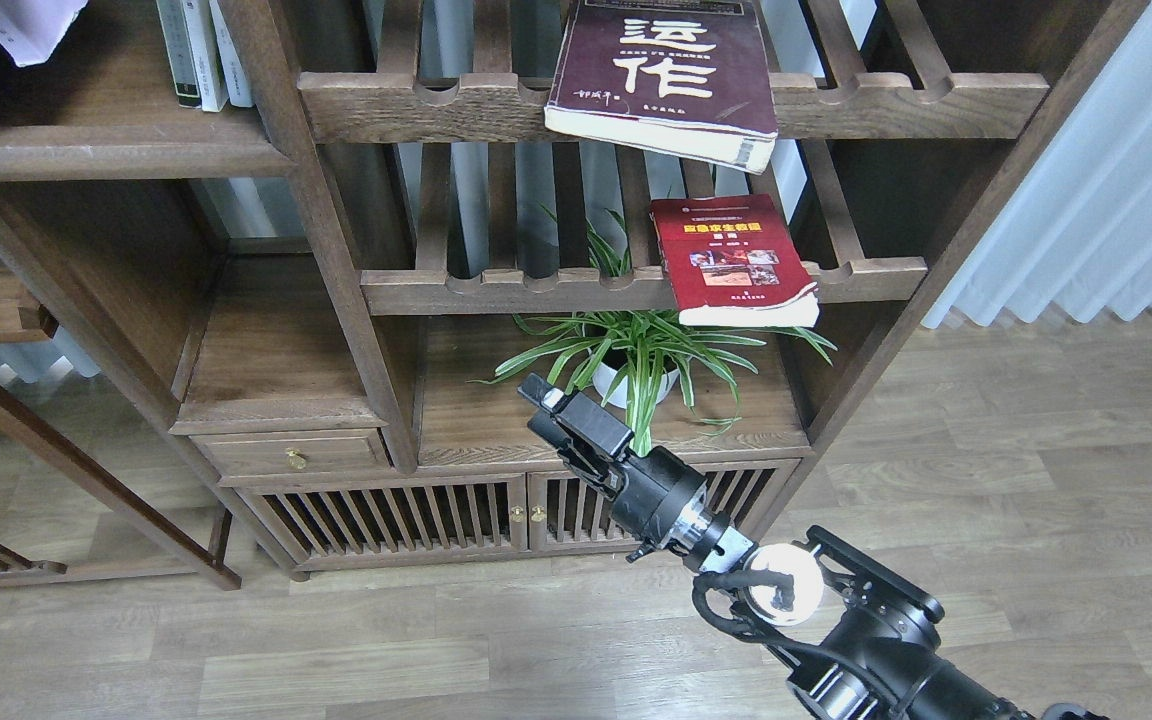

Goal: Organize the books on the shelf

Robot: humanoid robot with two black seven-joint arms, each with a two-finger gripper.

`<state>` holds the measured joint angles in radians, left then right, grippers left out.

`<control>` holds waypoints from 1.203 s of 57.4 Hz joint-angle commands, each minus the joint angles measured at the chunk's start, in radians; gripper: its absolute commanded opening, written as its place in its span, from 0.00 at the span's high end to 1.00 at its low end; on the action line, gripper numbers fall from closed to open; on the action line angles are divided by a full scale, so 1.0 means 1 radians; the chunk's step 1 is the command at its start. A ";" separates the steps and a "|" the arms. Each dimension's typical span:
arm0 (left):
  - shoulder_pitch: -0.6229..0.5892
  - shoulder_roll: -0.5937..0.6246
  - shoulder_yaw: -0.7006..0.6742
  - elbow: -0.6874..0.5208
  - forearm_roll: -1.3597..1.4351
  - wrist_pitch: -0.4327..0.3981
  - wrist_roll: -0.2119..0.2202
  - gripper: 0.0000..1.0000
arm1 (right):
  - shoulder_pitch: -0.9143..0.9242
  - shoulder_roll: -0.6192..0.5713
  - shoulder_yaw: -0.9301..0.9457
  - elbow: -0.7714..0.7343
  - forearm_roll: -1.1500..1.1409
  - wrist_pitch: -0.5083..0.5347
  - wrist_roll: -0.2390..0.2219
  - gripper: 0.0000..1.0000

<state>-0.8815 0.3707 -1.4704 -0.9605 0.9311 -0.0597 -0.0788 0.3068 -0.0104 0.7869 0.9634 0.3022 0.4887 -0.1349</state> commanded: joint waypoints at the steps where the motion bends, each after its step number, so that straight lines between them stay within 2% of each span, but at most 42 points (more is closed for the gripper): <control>1: -0.024 0.002 0.030 0.046 0.000 0.000 -0.039 1.00 | 0.000 0.000 0.000 0.000 0.000 0.000 0.000 0.06; 14: -0.097 0.001 0.110 0.150 -0.002 -0.002 -0.076 1.00 | 0.002 0.001 -0.001 0.000 0.000 0.000 0.000 0.06; 30: -0.100 0.001 0.170 0.197 -0.002 -0.002 -0.113 1.00 | 0.000 0.006 0.000 0.000 0.000 0.000 0.000 0.06; 36: -0.112 -0.003 0.197 0.233 -0.002 -0.002 -0.151 1.00 | -0.001 0.007 0.000 0.000 0.000 0.000 0.000 0.06; 46: -0.119 -0.007 0.226 0.266 -0.008 -0.008 -0.182 1.00 | -0.001 0.007 0.000 0.000 0.000 0.000 0.000 0.05; 69: -0.116 -0.009 0.289 0.282 -0.012 -0.012 -0.187 0.97 | -0.003 0.006 0.003 0.000 0.001 0.000 0.000 0.05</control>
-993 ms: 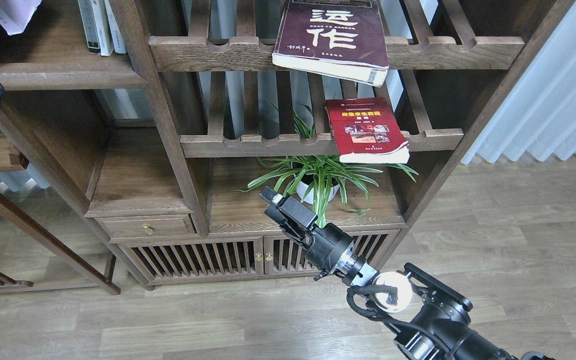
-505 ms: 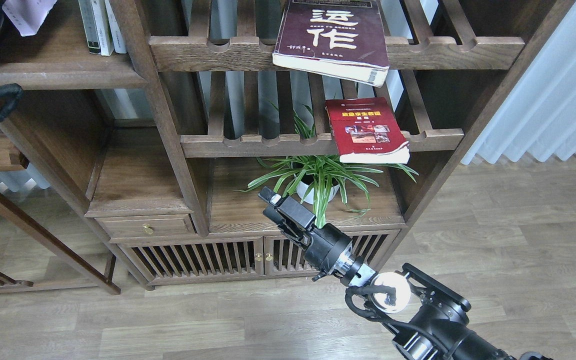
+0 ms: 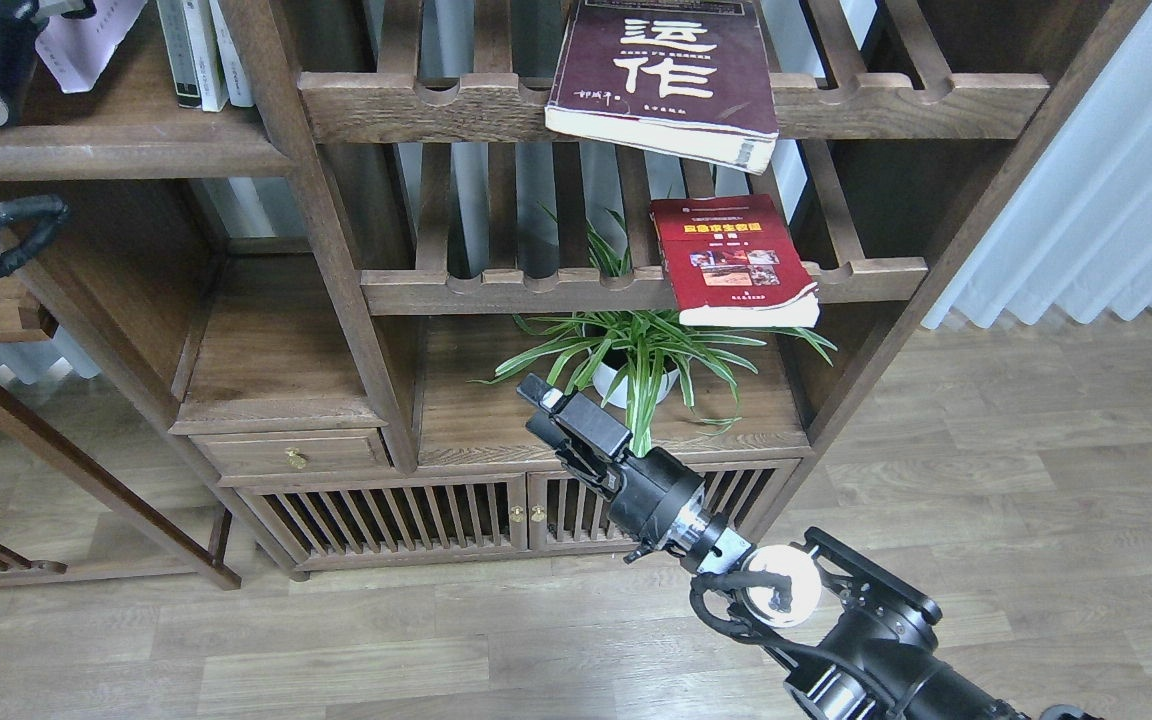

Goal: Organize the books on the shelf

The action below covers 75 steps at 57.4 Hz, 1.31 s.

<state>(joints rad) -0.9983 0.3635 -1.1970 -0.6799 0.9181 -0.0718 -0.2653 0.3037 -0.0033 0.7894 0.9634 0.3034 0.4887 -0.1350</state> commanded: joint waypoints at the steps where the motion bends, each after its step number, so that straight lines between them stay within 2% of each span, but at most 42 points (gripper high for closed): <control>1: 0.001 -0.001 0.019 0.002 0.001 0.000 0.000 0.97 | -0.001 -0.001 0.001 0.000 0.000 0.000 0.000 0.05; 27: -0.028 0.031 0.126 0.025 0.004 -0.005 -0.011 0.96 | -0.020 -0.001 -0.001 0.000 -0.001 0.000 0.000 0.05; 39: -0.080 0.072 0.231 0.045 0.005 -0.003 -0.012 0.96 | -0.020 -0.001 -0.001 0.000 -0.001 0.000 0.000 0.05; 60: -0.089 0.100 0.309 0.051 0.001 -0.003 -0.049 0.92 | -0.020 -0.001 0.004 0.000 -0.001 0.000 0.000 0.05; 64: -0.091 0.095 0.307 0.053 -0.001 0.003 -0.049 0.87 | -0.020 -0.003 0.005 0.000 -0.001 0.000 0.000 0.04; 66: -0.097 0.091 0.303 0.056 -0.001 0.009 -0.049 0.78 | -0.020 -0.003 0.005 0.000 -0.001 0.000 0.000 0.04; 68: -0.097 0.088 0.303 0.059 -0.005 0.009 -0.051 0.73 | -0.020 -0.003 0.005 0.000 -0.001 0.000 0.000 0.04; 75: -0.097 0.084 0.301 0.060 -0.047 0.009 -0.058 0.68 | -0.020 -0.003 0.005 -0.002 -0.001 0.000 0.000 0.04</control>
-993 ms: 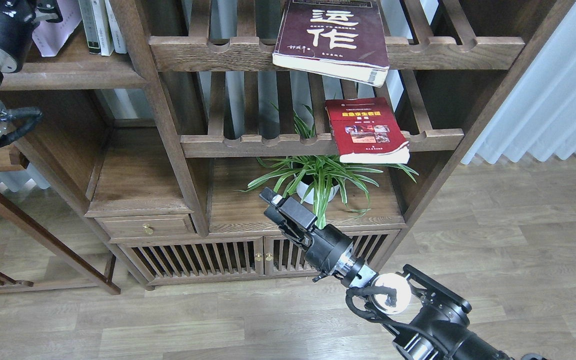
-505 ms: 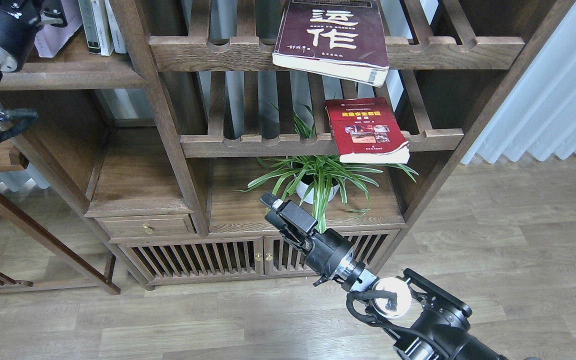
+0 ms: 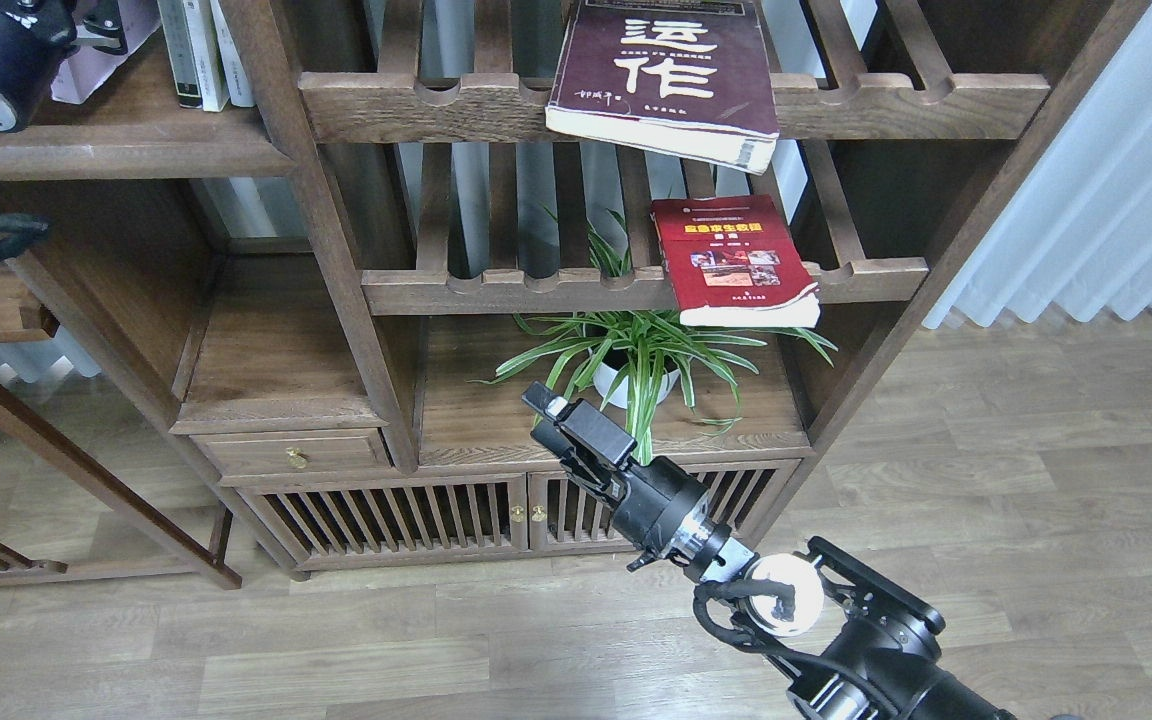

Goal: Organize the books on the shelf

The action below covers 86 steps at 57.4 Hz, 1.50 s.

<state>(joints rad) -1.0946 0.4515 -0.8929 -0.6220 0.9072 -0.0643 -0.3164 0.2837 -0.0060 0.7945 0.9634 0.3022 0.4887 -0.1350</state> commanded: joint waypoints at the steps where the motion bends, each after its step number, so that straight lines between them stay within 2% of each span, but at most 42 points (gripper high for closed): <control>1: -0.001 -0.004 -0.003 0.002 -0.039 0.001 -0.009 0.68 | 0.000 0.000 0.000 -0.002 0.000 0.000 0.000 0.04; 8: -0.001 -0.004 -0.001 0.002 -0.051 0.001 -0.020 0.63 | 0.000 0.000 0.000 -0.002 -0.002 0.000 0.000 0.03; 20: -0.002 -0.010 -0.006 0.002 -0.054 0.003 -0.024 0.60 | 0.000 0.000 0.000 -0.002 -0.002 0.000 0.000 0.03; 30: -0.024 -0.036 -0.008 0.001 -0.100 0.001 -0.058 0.56 | 0.000 -0.003 -0.001 -0.003 -0.002 0.000 0.000 0.03; 56: -0.114 -0.089 -0.029 -0.021 -0.129 0.001 -0.056 0.48 | -0.001 -0.005 -0.001 -0.003 -0.002 0.000 0.000 0.03; 71: -0.113 -0.082 -0.126 -0.088 -0.131 -0.006 -0.058 0.43 | -0.001 -0.006 -0.005 -0.003 -0.002 0.000 0.000 0.03; 77: -0.093 -0.071 -0.181 -0.160 -0.159 -0.009 -0.056 0.41 | 0.000 -0.009 -0.001 -0.003 -0.002 0.000 0.000 0.03; 86: 0.002 -0.034 -0.228 -0.312 -0.240 -0.008 -0.041 0.40 | 0.002 -0.012 0.003 -0.002 0.000 0.000 0.000 0.03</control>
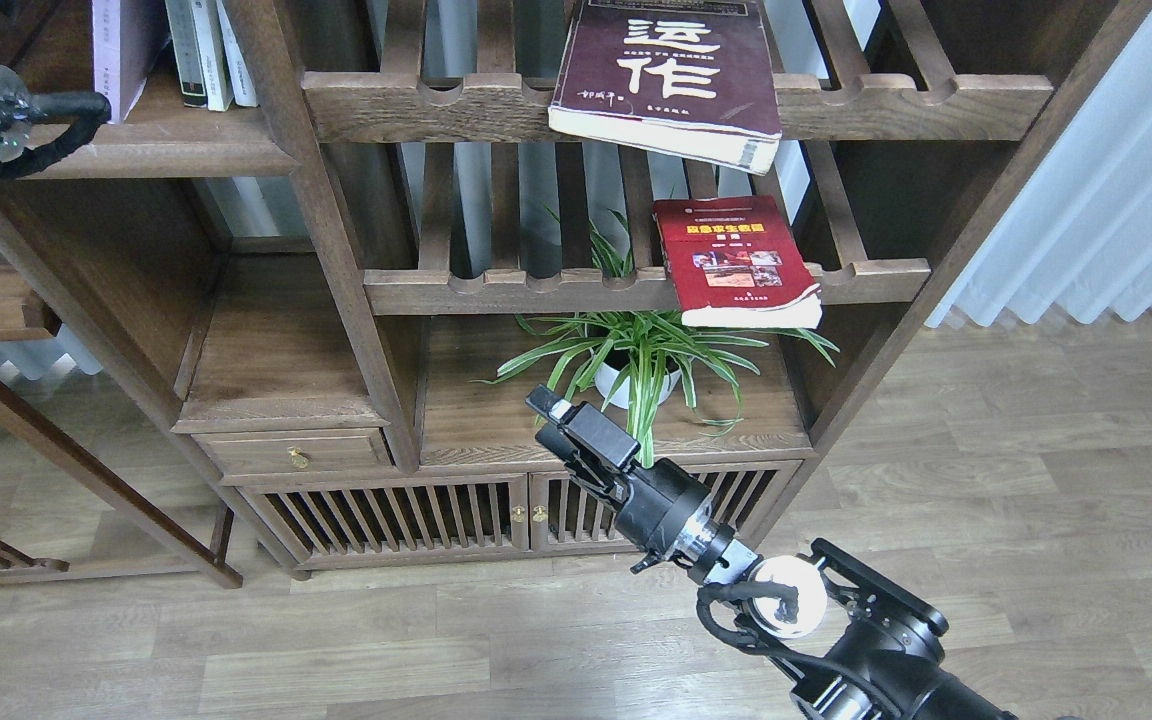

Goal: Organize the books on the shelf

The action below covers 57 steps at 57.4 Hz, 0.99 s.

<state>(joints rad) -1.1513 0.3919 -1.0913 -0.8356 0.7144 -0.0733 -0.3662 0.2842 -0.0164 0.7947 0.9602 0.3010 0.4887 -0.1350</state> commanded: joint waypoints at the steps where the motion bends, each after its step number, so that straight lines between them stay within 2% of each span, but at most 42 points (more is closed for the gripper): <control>1: 0.077 0.036 -0.039 -0.123 -0.053 0.000 0.006 0.40 | 0.001 -0.002 0.003 0.002 0.001 0.000 0.000 0.03; 17: 0.324 0.033 -0.188 -0.419 -0.161 -0.003 -0.008 0.29 | 0.001 0.003 0.018 0.005 0.004 0.000 0.000 0.02; 21: 0.400 0.030 -0.231 -0.485 -0.205 -0.003 -0.020 0.23 | 0.001 0.003 0.020 0.005 0.006 0.000 0.003 0.02; 22: 0.456 0.028 -0.258 -0.526 -0.222 -0.006 -0.034 0.18 | 0.001 0.004 0.020 0.005 0.006 0.000 0.011 0.02; 24: 0.499 0.022 -0.271 -0.546 -0.230 -0.014 -0.043 0.14 | 0.001 0.004 0.020 0.003 0.004 0.000 0.017 0.02; 27: 0.530 0.010 -0.286 -0.550 -0.233 -0.045 -0.062 0.08 | 0.003 0.007 0.020 0.002 0.006 0.000 0.021 0.02; 29: 0.548 -0.005 -0.303 -0.547 -0.233 -0.112 -0.074 0.07 | 0.007 0.010 0.020 0.000 0.007 0.000 0.025 0.02; 37: 0.588 -0.050 -0.321 -0.547 -0.236 -0.250 -0.072 0.06 | 0.020 0.013 0.038 -0.001 0.009 0.000 0.048 0.02; 41: 0.625 -0.076 -0.325 -0.547 -0.237 -0.287 -0.071 0.02 | 0.021 0.016 0.058 -0.001 0.012 0.000 0.057 0.02; 51: 0.706 -0.102 -0.325 -0.547 -0.245 -0.410 -0.068 0.01 | 0.021 0.016 0.118 -0.003 0.012 0.000 0.064 0.02; 57: 0.765 -0.130 -0.321 -0.547 -0.247 -0.415 -0.065 0.01 | 0.021 0.016 0.135 -0.011 0.012 0.000 0.066 0.02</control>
<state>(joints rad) -0.4447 0.2891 -1.4174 -1.3823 0.4707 -0.4666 -0.4361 0.3063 0.0002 0.9098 0.9568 0.3129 0.4887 -0.0711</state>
